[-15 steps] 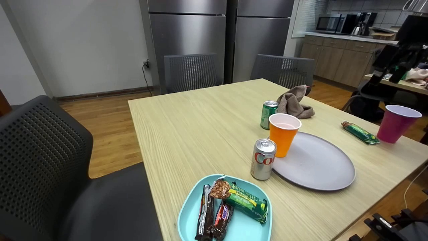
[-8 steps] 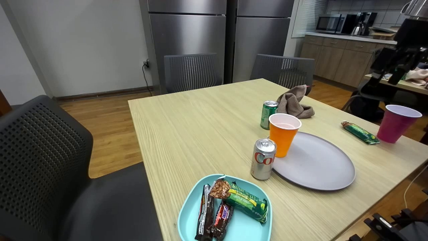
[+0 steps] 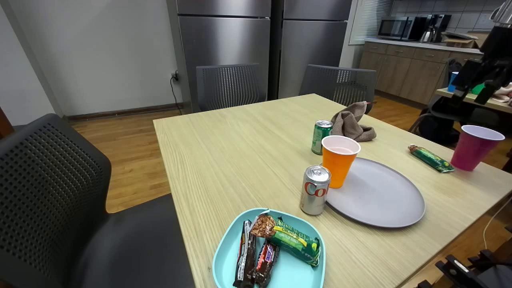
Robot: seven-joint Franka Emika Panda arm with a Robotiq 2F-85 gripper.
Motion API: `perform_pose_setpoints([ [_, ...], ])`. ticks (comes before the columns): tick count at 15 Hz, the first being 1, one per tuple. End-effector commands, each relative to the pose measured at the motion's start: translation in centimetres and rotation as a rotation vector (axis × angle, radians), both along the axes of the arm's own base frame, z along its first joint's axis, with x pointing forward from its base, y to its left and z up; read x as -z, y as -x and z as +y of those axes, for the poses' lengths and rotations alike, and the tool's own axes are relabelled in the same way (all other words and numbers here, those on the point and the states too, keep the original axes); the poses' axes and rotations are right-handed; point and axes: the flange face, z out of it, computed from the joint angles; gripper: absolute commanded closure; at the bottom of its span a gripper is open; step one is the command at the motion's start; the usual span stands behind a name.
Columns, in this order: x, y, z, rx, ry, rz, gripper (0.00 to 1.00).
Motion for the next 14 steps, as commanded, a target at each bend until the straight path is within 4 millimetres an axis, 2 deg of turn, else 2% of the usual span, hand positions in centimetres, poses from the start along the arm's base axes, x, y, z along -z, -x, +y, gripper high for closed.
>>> perform_pose_setpoints([
  [1, 0.3, -0.5, -2.2, 0.032, -0.013, 0.007, 0.0],
  [5, 1.4, -1.0, -4.3, 0.098, -0.032, 0.001, 0.0],
  [14, 4.7, -3.7, -8.5, 0.223, -0.022, 0.015, 0.0],
])
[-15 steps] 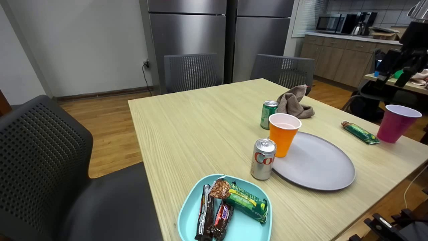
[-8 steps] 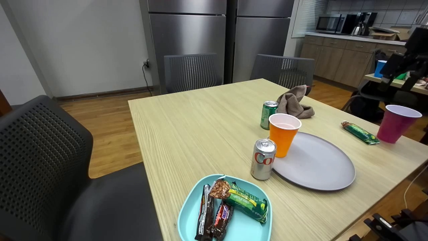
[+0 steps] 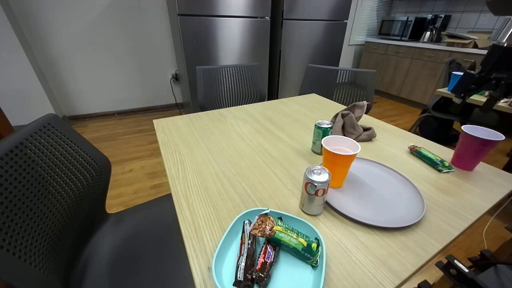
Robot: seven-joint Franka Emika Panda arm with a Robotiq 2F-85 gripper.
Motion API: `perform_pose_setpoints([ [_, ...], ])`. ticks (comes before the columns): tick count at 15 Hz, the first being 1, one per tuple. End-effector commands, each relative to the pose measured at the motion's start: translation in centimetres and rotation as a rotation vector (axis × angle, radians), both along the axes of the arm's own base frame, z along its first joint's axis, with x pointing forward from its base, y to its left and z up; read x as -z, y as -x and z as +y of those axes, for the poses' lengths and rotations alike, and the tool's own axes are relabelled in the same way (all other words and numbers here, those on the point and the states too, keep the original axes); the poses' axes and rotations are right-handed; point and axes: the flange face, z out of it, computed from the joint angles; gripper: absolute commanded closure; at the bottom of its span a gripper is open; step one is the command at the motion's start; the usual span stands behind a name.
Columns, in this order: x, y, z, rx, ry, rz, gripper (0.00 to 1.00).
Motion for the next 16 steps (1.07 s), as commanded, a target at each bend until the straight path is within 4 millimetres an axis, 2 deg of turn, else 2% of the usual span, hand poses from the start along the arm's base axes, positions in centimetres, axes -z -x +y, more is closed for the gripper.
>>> perform_pose_setpoints([
  [1, 1.6, -2.0, -1.4, 0.032, -0.003, 0.01, 0.0],
  [8, 5.6, -4.0, -2.4, 0.064, 0.01, 0.068, 0.0],
  [14, 6.9, -4.7, -2.6, 0.073, 0.019, 0.094, 0.0],
  [15, 7.0, -4.7, -2.6, 0.073, 0.02, 0.095, 0.07],
  [16, 7.0, -4.7, -2.6, 0.072, 0.022, 0.095, 0.26],
])
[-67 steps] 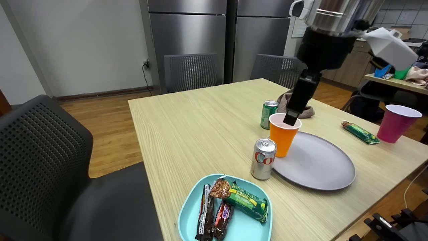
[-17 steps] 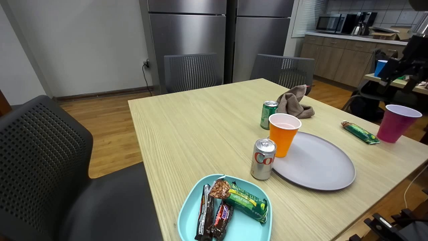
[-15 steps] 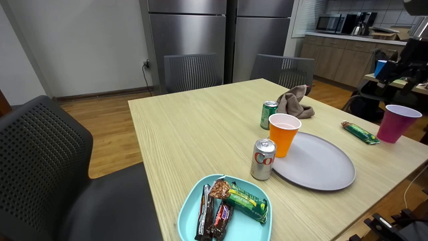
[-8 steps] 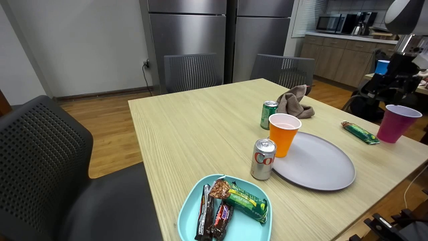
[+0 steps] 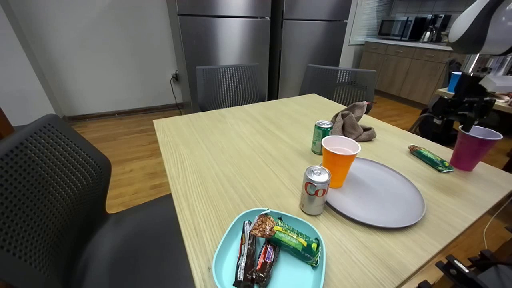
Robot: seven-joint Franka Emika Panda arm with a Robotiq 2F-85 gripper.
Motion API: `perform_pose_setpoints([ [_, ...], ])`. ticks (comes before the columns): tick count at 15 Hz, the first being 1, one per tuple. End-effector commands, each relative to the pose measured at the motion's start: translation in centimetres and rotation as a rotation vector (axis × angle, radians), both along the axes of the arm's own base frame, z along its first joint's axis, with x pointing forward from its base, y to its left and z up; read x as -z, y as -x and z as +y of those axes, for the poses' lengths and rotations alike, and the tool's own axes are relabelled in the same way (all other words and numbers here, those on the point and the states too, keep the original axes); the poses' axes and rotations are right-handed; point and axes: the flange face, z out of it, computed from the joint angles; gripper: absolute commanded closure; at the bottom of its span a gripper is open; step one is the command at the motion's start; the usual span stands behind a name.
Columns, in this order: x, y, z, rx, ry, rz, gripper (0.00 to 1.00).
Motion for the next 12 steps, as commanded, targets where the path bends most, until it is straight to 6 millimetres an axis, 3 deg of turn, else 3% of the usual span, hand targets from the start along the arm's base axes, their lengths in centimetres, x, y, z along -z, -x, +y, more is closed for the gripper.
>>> perform_pose_setpoints([
  [1, -0.13, -0.7, -0.44, 0.009, 0.011, -0.001, 0.31],
  [2, -0.13, -0.7, -0.45, 0.007, 0.013, 0.0, 0.32],
  [10, -0.31, -0.49, -0.83, 0.012, 0.015, -0.001, 0.95],
  [12, -0.35, -0.45, -0.92, 0.014, 0.015, -0.001, 1.0],
])
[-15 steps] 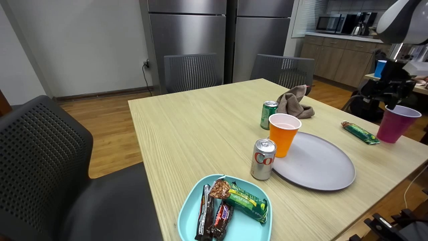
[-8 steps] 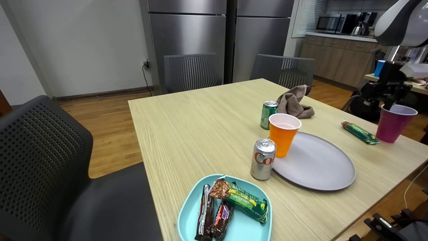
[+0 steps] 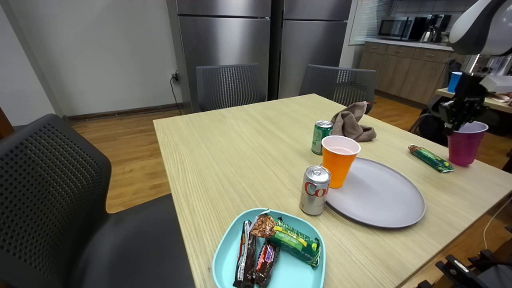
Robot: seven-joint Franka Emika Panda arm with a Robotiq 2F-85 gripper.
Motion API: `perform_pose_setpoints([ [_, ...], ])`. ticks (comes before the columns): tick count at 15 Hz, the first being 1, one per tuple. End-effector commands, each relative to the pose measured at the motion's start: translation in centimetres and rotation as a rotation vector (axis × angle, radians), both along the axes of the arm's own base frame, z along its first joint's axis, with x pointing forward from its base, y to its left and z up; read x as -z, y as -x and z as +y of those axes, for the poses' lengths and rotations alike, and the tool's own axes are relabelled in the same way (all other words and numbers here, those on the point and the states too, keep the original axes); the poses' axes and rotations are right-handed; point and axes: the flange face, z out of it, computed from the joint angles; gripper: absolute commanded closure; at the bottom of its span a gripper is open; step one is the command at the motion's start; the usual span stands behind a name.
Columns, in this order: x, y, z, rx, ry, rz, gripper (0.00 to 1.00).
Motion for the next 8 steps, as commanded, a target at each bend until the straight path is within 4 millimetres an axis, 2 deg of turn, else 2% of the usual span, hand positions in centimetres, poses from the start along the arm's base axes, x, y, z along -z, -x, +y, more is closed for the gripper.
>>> perform_pose_setpoints([
  [1, -0.5, -0.4, -0.5, 0.014, 0.011, -0.004, 1.0],
  [8, -1.8, -0.6, -1.0, 0.024, 0.074, -0.01, 0.99],
])
